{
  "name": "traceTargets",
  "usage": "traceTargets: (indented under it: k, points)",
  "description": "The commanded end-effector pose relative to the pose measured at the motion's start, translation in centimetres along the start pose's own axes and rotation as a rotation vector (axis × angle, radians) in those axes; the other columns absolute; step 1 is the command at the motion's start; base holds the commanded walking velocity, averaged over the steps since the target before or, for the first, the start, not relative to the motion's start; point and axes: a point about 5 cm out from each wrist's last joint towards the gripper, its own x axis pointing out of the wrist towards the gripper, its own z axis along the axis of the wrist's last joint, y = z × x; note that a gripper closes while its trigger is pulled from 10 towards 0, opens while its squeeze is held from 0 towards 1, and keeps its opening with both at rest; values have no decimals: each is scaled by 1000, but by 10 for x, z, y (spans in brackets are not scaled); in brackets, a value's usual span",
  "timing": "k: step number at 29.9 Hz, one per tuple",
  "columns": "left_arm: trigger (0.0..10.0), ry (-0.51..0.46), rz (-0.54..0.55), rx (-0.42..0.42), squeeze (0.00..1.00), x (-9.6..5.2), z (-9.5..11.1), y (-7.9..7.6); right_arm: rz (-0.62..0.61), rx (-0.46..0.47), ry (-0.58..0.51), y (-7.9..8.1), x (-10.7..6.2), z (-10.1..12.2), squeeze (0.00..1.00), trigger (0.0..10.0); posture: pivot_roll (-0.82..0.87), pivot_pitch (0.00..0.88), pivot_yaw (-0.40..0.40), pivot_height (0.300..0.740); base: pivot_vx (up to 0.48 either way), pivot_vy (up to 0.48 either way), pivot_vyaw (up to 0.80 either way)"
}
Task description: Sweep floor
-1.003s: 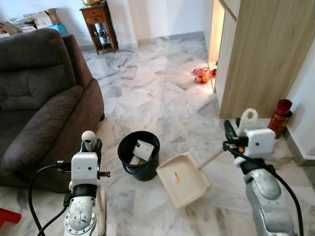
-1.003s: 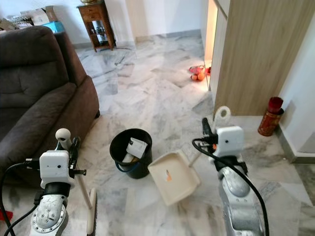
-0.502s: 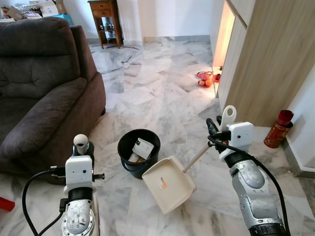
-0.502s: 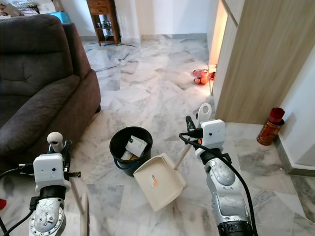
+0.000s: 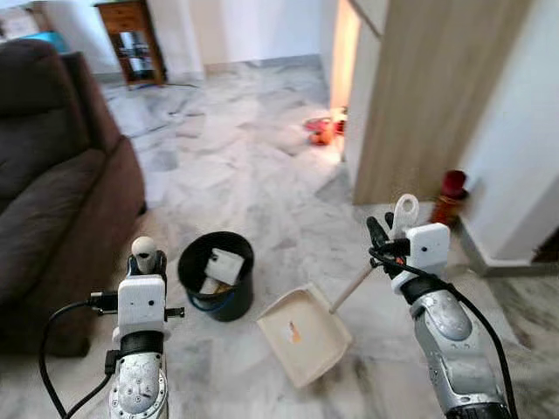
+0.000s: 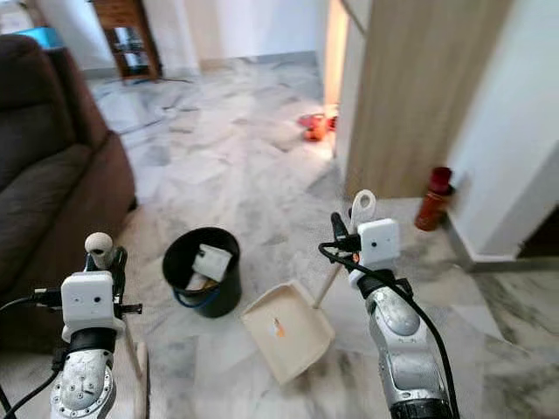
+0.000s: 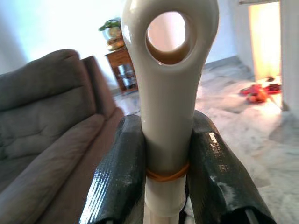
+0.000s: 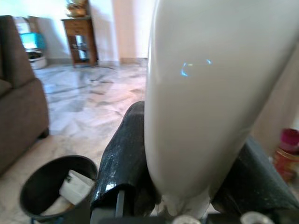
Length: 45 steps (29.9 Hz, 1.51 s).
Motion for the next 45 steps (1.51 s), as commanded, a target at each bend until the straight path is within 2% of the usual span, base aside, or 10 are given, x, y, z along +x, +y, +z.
traceTargets:
  k: [1,14,45]
  points:
    - [10000,-42,8,35,0,2,8,5,4,-2,-77,2,4,15,0,10000,-251,40,97,740,0,-364,-744]
    - [10000,-44,10,31,0,4,7,5,0,-15,-78,1,7,16,0,10000,-254,33,99,740,0,-389,-746]
    - [10000,-50,-12,18,0,8,5,-1,-24,-16,-77,2,8,13,0,10000,-283,0,109,740,0,-32,-748]
